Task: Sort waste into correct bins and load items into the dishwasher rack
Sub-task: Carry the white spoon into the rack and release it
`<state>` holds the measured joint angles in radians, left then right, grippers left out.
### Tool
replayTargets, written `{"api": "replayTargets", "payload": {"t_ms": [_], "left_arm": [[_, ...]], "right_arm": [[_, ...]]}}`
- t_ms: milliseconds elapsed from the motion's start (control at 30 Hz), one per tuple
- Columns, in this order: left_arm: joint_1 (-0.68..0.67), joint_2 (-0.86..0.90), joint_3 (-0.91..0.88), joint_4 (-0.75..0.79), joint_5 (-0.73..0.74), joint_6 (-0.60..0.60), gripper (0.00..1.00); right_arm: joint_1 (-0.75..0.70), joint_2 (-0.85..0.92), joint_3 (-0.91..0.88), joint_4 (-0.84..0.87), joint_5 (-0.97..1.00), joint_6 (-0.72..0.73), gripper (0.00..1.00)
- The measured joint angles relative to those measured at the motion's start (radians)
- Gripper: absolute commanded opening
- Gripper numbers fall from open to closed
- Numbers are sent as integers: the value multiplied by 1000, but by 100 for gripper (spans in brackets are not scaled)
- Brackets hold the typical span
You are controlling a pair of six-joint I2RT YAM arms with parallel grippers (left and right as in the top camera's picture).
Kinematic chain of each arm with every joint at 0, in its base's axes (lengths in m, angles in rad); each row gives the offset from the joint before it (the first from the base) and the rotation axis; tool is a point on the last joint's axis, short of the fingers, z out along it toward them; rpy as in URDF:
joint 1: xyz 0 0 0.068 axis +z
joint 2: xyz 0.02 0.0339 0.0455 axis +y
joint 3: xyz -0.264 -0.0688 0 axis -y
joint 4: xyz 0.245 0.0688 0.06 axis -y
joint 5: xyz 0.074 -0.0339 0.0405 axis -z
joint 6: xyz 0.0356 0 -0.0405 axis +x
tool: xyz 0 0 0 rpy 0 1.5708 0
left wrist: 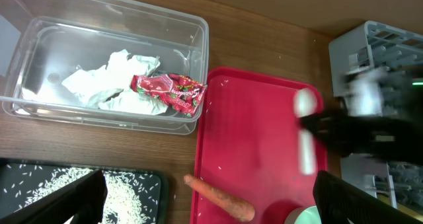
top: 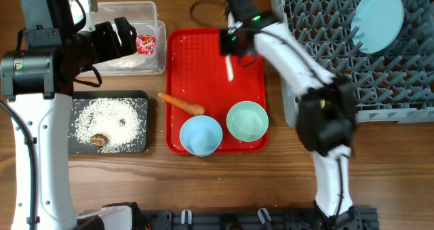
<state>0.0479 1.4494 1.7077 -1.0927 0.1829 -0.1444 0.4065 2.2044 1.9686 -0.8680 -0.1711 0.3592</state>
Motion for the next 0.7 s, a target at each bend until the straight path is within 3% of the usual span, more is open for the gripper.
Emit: {"api": "replayTargets", "payload": {"t_ms": [200, 300, 467, 700], "left_arm": [[0, 0, 0, 0, 0, 0, 100], [0, 0, 0, 0, 0, 0, 100], [0, 0, 0, 0, 0, 0, 100], [0, 0, 0, 0, 0, 0, 100]], "right_arm": [[-158, -344, 8, -84, 0, -104, 4], [-254, -436, 20, -158, 42, -154, 4], [-353, -439, 2, -263, 101, -233, 4], [-425, -358, -112, -238, 127, -328, 4]]}}
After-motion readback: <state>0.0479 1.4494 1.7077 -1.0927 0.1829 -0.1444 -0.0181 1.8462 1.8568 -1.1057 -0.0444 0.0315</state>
